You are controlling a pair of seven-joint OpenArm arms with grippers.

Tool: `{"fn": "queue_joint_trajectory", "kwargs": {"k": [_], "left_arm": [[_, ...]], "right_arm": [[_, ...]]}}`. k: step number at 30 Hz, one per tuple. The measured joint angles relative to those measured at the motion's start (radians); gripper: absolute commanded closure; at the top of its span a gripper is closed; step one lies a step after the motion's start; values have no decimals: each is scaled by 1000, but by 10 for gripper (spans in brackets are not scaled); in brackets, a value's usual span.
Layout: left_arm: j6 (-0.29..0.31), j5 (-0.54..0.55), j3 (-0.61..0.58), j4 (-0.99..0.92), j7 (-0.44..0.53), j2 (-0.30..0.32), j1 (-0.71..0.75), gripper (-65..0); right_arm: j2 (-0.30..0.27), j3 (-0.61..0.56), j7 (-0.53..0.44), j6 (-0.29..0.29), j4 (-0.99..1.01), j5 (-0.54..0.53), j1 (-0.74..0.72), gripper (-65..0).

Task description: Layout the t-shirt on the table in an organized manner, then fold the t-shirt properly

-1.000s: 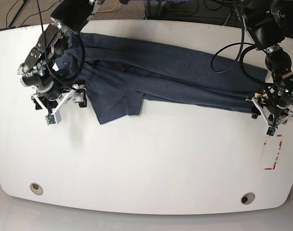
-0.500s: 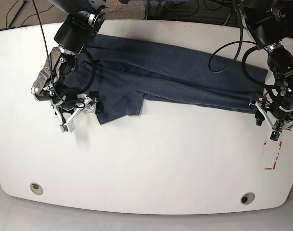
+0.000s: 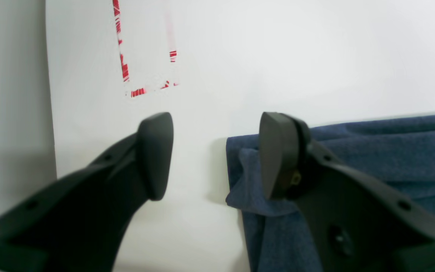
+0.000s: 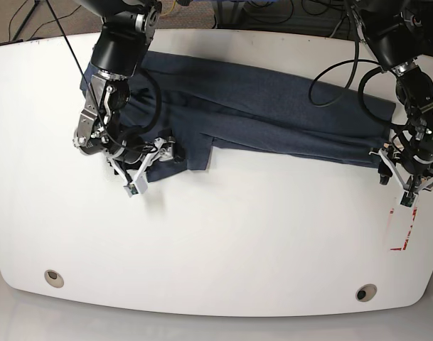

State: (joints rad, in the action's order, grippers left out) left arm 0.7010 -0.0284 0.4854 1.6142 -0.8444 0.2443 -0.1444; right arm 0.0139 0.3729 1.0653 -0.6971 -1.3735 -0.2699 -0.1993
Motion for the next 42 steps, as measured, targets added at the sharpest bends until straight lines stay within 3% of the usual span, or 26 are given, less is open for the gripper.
{"fn": "queue_joint_trajectory", "kwargs": {"k": [2, 5, 11, 14, 24, 27, 34, 38, 42], "left_arm": [[0, 0, 10, 0, 0, 0, 0, -339], [-1, -1, 16, 0, 0, 2, 0, -339], [0, 0, 16, 0, 0, 2, 0, -339], [0, 0, 16, 0, 0, 0, 0, -339], [0, 0, 13, -2, 0, 0, 0, -339], [0, -1, 13, -3, -1, 0, 0, -339], [0, -1, 13, -11, 0, 0, 0, -339], [0, -1, 11, -34, -1, 0, 0, -339], [0, -2, 11, -48, -1, 0, 0, -339]], "right_arm": [[10, 0, 0, 1, 0, 0, -1, -550], [18, 0, 3, 1, 0, 3, -2, -433], [22, -6, 1, 1, 2, 8, 5, -109], [19, -6, 1, 2, 2, 11, 5, -6], [17, -8, 6, 1, -75, 3, 8, -6], [17, -8, 49, 2, -130, -21, 11, -6], [6, -8, 197, 1, -248, -233, 55, -8], [-26, -12, 297, 6, -311, -354, 95, -11], [-65, -14, 337, 3, -359, -508, 143, -11]]}}
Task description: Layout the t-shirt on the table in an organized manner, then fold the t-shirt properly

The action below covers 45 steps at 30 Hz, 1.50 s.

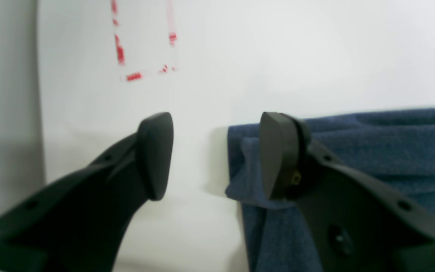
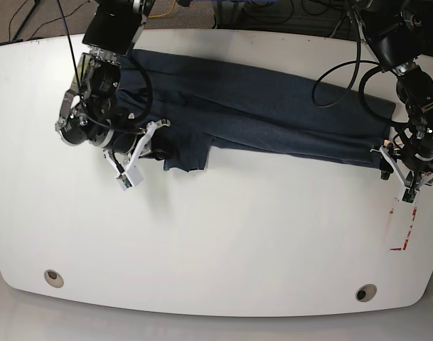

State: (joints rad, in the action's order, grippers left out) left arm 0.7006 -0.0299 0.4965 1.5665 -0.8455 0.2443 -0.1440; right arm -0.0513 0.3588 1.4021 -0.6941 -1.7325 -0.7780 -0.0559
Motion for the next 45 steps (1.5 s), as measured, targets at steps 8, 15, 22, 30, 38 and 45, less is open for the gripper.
{"fn": "queue_joint_trajectory", "kwargs": {"k": [8, 15, 22, 30, 38, 45], "left_arm": [[0, 1, 0, -1, 1, -1, 0, -339], [0, 0, 0, -2, 1, -1, 0, -339], [0, -1, 0, -3, 1, -2, 0, -339], [0, -2, 0, -3, 1, -2, 0, -339], [-1, 1, 0, 16, 0, -2, 14, -339], [0, 0, 0, 99, -2, -3, 60, -339]], "right_arm": [[-84, -100, 14, -2, -42, -200, 103, -13], [-125, -150, 15, -2, -53, -254, 181, -14], [-151, -202, 13, -2, -53, -284, 210, -141], [-187, -197, 11, -2, -53, -327, 242, -583], [-249, -176, 8, -2, -53, -519, 258, -617], [-253, -86, 13, -2, -53, -532, 270, -512]]}}
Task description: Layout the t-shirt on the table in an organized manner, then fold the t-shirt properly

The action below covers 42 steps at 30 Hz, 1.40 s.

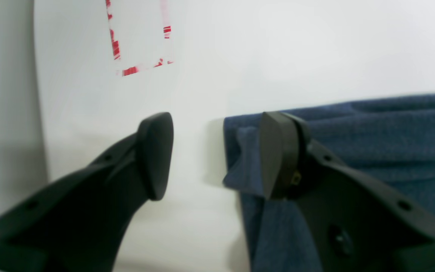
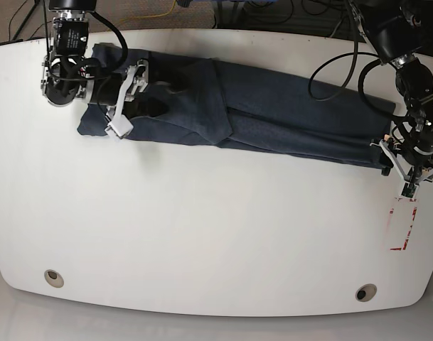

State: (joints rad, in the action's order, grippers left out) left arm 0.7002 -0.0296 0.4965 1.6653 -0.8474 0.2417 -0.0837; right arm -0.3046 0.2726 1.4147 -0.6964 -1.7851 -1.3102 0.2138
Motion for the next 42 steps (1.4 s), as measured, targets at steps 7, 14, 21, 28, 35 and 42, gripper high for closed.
{"fn": "queue_joint_trajectory", "kwargs": {"k": [7, 14, 21, 28, 35, 42], "left_arm": [[-3, 45, 5, 57, -69, -23, 47, -339], [4, 100, 1, 103, -72, -35, 161, -300], [-1, 95, 16, 95, -74, -71, 211, -194], [0, 100, 19, 16, -72, -88, 231, -196], [-3, 98, 8, -71, -66, -80, 207, -196], [-3, 115, -33, -159, -41, -73, 126, -196]], "right_arm": [[-2, 58, 1, 0, 1, 188, 2, -262], [8, 87, -39, 0, 1, 324, 19, -63], [19, 79, -96, 0, 2, 533, 33, -108], [36, 61, -219, 5, 7, 782, 33, -109], [42, 2, -397, -6, 97, 879, 11, -106], [21, -5, -554, -19, 253, 903, -67, -103]]}}
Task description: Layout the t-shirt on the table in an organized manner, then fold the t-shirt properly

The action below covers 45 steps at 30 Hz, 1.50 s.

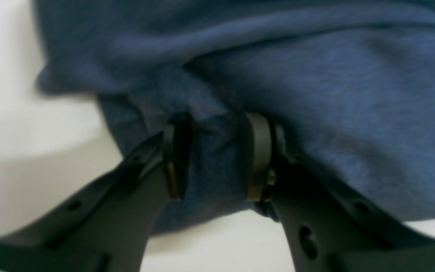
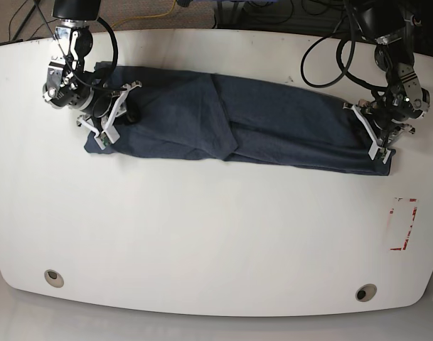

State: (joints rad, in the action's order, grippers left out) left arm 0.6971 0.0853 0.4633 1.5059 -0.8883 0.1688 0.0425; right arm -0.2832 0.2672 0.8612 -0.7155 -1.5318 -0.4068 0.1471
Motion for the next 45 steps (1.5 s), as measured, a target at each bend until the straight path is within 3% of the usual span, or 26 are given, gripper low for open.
{"fn": "queue_joint_trajectory", "kwargs": {"k": [5, 16, 30, 34, 39, 45], "left_arm": [[0, -2, 1, -31, -2, 0, -37, -197], [0, -13, -2, -37, -13, -3, -60, -197], [8, 4, -3, -41, -16, 55, -56, -200], [7, 43, 27, 25, -63, 54, -54, -260], [6, 101, 133, 106, -178, 60, -76, -406], [-1, 187, 205, 123, -201, 70, -123, -415]], "right_arm": [[-16, 1, -51, -8, 69, -10, -35, -103], [-40, -3, -39, -7, 97, 21, -93, -103], [-58, -11, -13, 1, 102, 122, -149, -103], [-59, -11, -13, 5, 101, 123, -148, -103], [-60, -9, -13, 8, 101, 130, -149, -103], [-57, -8, -13, 10, 100, 130, -146, -103]]}}
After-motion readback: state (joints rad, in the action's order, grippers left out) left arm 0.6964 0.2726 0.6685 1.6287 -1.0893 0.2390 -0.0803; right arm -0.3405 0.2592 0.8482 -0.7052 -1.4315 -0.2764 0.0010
